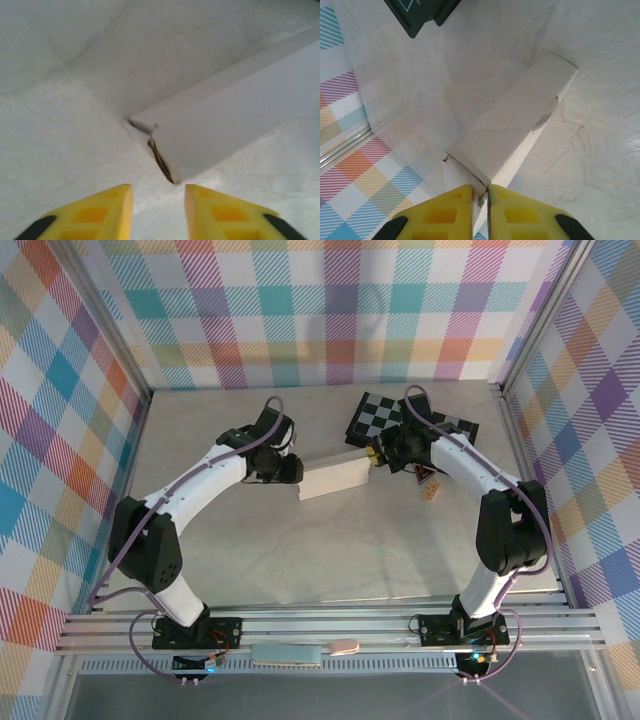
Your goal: Fold the paper box
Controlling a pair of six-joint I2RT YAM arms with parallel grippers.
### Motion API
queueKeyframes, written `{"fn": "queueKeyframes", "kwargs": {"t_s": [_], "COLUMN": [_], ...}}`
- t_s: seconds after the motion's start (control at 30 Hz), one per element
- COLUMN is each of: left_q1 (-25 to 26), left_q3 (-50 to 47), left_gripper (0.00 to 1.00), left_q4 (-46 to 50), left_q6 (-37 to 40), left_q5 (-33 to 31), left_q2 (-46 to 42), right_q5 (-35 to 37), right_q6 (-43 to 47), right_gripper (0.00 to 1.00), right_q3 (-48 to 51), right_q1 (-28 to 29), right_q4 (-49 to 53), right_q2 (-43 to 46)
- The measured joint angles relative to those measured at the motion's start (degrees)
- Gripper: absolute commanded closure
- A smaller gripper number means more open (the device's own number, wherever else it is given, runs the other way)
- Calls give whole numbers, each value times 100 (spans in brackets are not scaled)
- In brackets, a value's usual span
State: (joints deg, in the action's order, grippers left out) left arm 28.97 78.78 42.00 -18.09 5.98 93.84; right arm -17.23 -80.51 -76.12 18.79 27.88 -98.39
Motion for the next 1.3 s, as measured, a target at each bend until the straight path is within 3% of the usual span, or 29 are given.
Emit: {"fn": "queueKeyframes", "kwargs": {"t_s": [0.27,0.57,0.83,1.13,1.3], "left_q1": [-835,-979,-979,-955,-944], "left_q3": [-1104,-1663,-1762,-2015,-2017], "left_gripper": [59,58,66,68,79], "left_q4": [-817,-2533,-3150,-3012,-3021], "left_q6": [-2275,-3856,-4291,-4297,-4221], "left_q5": [981,1624,1884,2013,2074], "left_q2": [-708,-695,-693,-658,-621], "right_q5": [0,0,0,0,0], "right_q6": [-2,-2,-2,-2,-2], "right_gripper": [87,88,88,89,89], "right_q3": [28,28,28,28,28], "right_q1": [42,42,42,42,42], "right_q4": [-4,-2,-2,-2,-2], "right_q2": [22,22,22,22,22]}}
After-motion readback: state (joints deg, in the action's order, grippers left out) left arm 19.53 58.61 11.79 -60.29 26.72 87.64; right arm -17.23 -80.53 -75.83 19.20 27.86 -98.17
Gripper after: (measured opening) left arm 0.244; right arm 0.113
